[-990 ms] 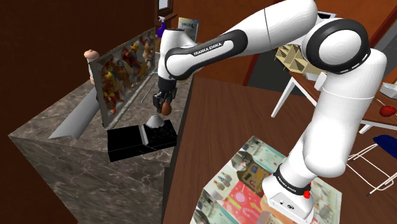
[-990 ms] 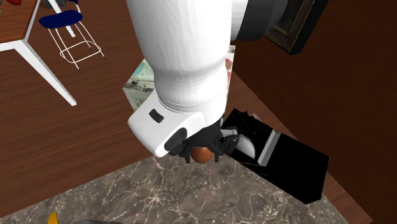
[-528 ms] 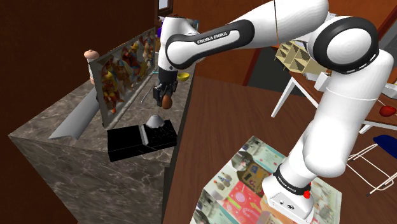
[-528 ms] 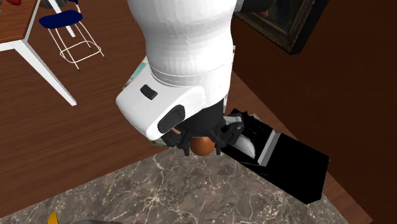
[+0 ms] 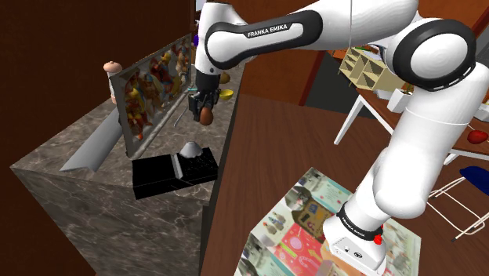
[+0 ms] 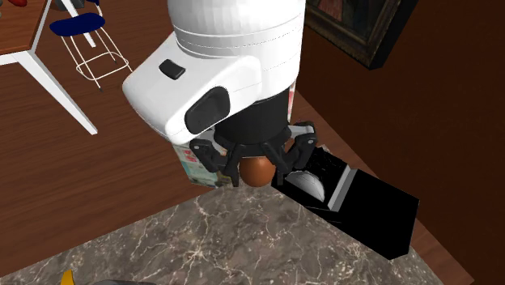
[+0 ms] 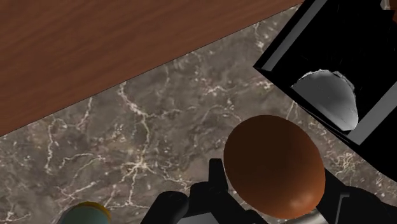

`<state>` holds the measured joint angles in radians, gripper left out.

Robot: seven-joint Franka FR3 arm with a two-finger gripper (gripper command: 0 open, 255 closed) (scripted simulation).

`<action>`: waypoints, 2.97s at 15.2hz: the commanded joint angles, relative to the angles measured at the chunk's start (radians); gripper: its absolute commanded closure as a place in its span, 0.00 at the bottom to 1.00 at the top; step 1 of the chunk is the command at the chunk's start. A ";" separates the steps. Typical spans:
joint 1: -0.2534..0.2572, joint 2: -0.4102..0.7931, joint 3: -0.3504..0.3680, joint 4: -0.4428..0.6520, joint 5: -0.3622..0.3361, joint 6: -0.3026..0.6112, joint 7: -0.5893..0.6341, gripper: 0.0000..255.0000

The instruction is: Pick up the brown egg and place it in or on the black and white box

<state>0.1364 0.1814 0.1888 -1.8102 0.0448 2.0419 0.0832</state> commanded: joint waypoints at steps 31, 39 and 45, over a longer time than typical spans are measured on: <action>0.176 0.052 0.109 0.076 -0.058 -0.012 0.304 1.00; 0.177 0.069 0.107 0.034 -0.063 0.046 0.305 1.00; 0.177 0.069 0.107 0.034 -0.063 0.046 0.305 0.00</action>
<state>0.3137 0.2505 0.2962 -1.7765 -0.0185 2.0882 0.3883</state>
